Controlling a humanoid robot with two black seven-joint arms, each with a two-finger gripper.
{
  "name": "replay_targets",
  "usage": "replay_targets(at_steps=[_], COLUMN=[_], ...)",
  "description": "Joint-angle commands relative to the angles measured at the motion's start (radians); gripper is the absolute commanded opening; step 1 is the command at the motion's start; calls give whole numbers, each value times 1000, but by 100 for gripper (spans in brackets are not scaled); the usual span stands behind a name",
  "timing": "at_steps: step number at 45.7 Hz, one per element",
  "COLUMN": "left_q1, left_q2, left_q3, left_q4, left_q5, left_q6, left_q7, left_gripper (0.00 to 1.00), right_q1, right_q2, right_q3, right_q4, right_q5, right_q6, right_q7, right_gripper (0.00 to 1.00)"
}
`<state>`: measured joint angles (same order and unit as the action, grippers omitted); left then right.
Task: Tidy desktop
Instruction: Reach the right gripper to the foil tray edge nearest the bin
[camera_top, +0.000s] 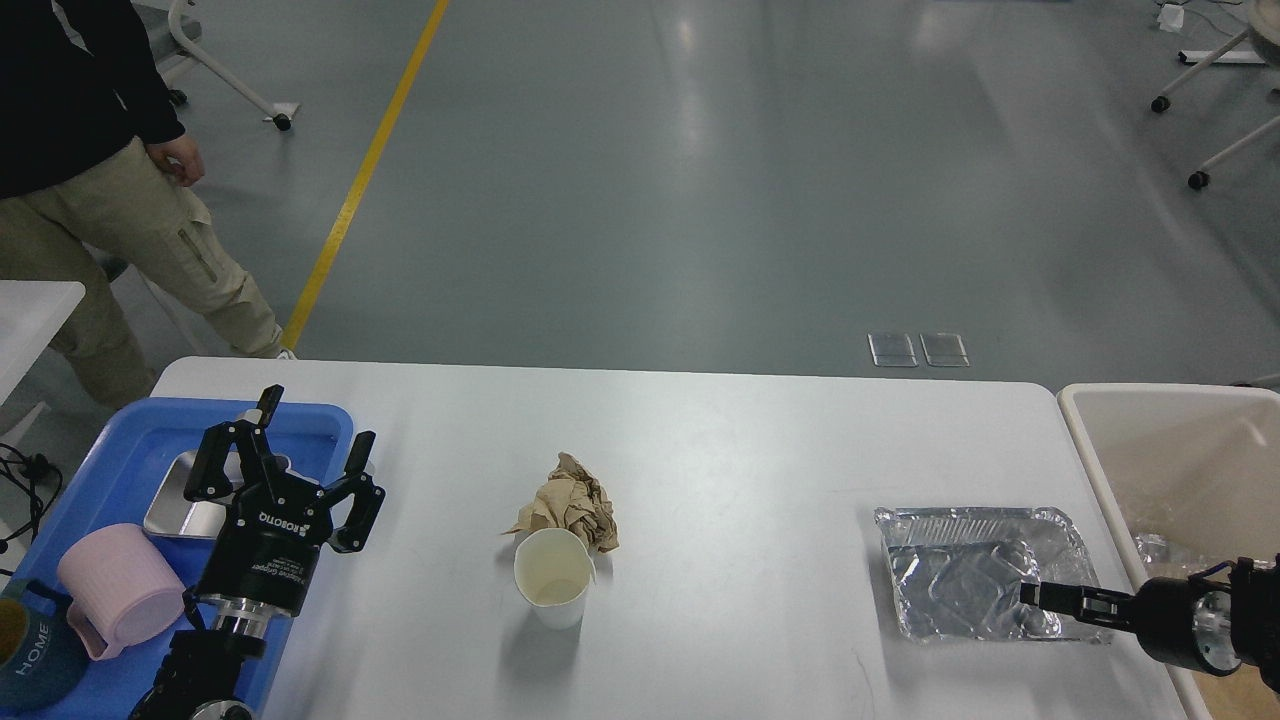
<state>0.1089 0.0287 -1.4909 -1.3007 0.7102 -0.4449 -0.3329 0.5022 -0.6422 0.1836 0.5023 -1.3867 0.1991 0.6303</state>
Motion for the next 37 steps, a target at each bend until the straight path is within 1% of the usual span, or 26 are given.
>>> replay_targets(at_steps=[1, 3, 5, 7, 19, 20, 27, 37], left_q1=[2, 2, 2, 3, 3, 3, 2, 2], left_q2=[-1, 0, 0, 0, 0, 0, 0, -1], left_q3=[0, 0, 0, 0, 0, 0, 0, 0], left_q4=[-3, -3, -3, -3, -3, -3, -3, -3], left_q5=[0, 0, 0, 0, 0, 0, 0, 0], left_q6=[0, 0, 0, 0, -1, -1, -1, -11], left_q7=[-1, -1, -1, -1, -9, -9, -11, -12], left_gripper=[97, 97, 97, 97, 97, 97, 97, 97], right_q1=[1, 1, 1, 1, -1, -1, 4, 7], right_q2=[4, 4, 4, 4, 3, 4, 3, 3], right_q3=[-41, -44, -44, -46, -47, -49, -104, -107], right_q4=[-1, 1, -1, 1, 5, 5, 7, 8], right_q5=[0, 0, 0, 0, 0, 1, 1, 1], right_q6=[-30, -32, -32, -33, -33, -15, -27, -30], right_q7=[0, 0, 0, 0, 2, 0, 2, 2], right_gripper=[26, 15, 9, 0, 0, 0, 0, 0])
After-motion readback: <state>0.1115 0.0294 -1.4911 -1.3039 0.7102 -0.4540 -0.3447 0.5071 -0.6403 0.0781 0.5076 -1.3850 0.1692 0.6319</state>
